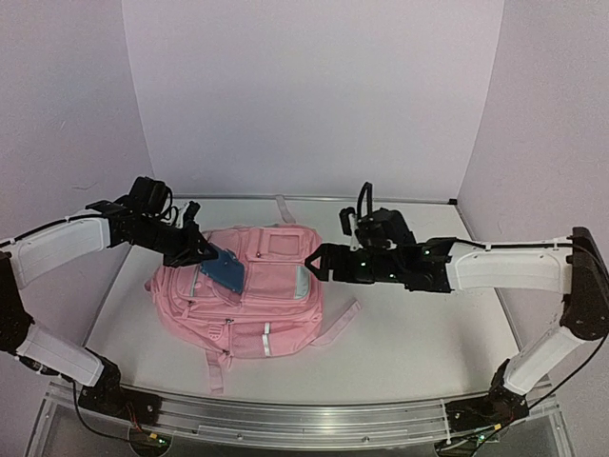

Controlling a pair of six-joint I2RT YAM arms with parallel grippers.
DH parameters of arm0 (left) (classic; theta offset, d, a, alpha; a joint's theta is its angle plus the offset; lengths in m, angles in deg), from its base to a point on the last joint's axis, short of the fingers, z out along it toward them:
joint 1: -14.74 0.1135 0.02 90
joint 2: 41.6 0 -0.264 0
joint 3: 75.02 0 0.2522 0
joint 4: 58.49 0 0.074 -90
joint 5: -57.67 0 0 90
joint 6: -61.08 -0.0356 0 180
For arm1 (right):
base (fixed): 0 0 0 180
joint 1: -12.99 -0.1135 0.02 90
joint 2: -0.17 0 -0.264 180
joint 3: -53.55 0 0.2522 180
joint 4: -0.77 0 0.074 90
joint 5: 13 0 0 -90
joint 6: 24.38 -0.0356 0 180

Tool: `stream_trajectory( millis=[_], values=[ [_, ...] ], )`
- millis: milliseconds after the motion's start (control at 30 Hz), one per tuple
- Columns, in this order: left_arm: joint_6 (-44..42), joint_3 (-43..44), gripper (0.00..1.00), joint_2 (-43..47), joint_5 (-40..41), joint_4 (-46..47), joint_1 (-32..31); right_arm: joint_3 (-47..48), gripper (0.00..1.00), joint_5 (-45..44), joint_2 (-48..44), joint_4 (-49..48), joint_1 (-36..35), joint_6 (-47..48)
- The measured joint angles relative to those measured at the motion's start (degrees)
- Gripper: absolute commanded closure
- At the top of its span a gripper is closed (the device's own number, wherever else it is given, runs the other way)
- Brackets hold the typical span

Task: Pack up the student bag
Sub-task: Pick up the personal item from the center of the board, then place the personal item in the student bag.

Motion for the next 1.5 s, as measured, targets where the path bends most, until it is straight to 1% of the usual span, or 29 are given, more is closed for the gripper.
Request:
stream_trajectory(
  millis=[67, 133, 167, 400, 467, 533, 633, 767, 900, 933, 1000, 1100, 1233, 1300, 1333, 1433, 1500],
  values=[
    [-0.5, -0.2, 1.0, 0.2, 1.3, -1.3, 0.2, 3.3, 0.17, -3.3, 2.9, 1.9, -2.3, -0.6],
    [-1.0, -0.4, 1.0, 0.7, 2.5, -2.2, 0.4, 7.5, 0.25, -6.9, 6.3, 4.0, -4.6, -1.2],
    [-1.1, -0.4, 1.0, 1.1, 3.0, -2.7, 0.4, 9.6, 0.28, -8.4, 8.0, 5.0, -5.5, -1.4],
    [-2.4, -1.4, 1.0, 2.7, 4.3, -3.5, 1.4, 27.8, 0.29, -16.2, 22.4, 13.1, -11.7, -1.9],
    [-2.5, -1.6, 1.0, 2.7, 4.3, -3.5, 1.6, 33.0, 0.33, -17.4, 26.5, 15.6, -12.8, -1.9],
    [-2.6, -1.8, 1.0, 2.7, 4.3, -3.5, 1.8, 37.8, 0.34, -18.4, 30.5, 18.0, -13.8, -1.9],
    [-2.9, -1.9, 1.0, 2.8, 4.3, -3.5, 1.9, 43.8, 0.34, -19.3, 35.6, 21.2, -14.7, -1.9],
    [-3.1, -2.0, 1.0, 2.9, 4.3, -3.5, 2.1, 49.2, 0.34, -21.0, 40.5, 25.2, -15.1, -2.2],
    [-3.5, -2.6, 1.0, 3.3, 4.2, -3.4, 2.3, 56.6, 0.35, -25.9, 46.1, 30.3, -15.2, -3.1],
    [-3.5, -2.6, 1.0, 3.3, 4.2, -3.4, 2.4, 58.1, 0.38, -27.1, 47.2, 31.5, -15.3, -3.2],
    [-3.6, -2.6, 1.0, 3.3, 4.2, -3.4, 2.5, 60.9, 0.48, -29.2, 48.9, 33.7, -15.4, -3.5],
    [-3.6, -2.7, 1.0, 3.3, 3.9, -3.3, 2.6, 64.0, 0.65, -32.2, 50.7, 36.3, -16.0, -4.3],
    [-3.4, -3.4, 1.0, 3.4, 3.4, -2.5, 2.7, 64.4, 0.89, -35.1, 51.0, 38.5, -16.3, -5.4],
    [-3.4, -3.7, 1.0, 3.4, 2.9, -2.0, 2.8, 64.4, 0.98, -35.9, 51.0, 38.7, -16.3, -6.0],
    [-3.3, -3.8, 1.0, 3.4, 2.7, -1.7, 2.9, 64.4, 1.0, -36.3, 51.0, 38.8, -16.4, -6.1],
    [-2.7, -4.3, 1.0, 3.2, 1.6, -0.6, 2.9, 64.3, 1.0, -36.6, 50.7, 38.9, -16.4, -6.4],
    [-2.4, -4.5, 1.0, 2.9, 0.8, 0.3, 2.9, 62.6, 1.0, -36.0, 49.5, 37.6, -16.4, -6.4]
  ],
)
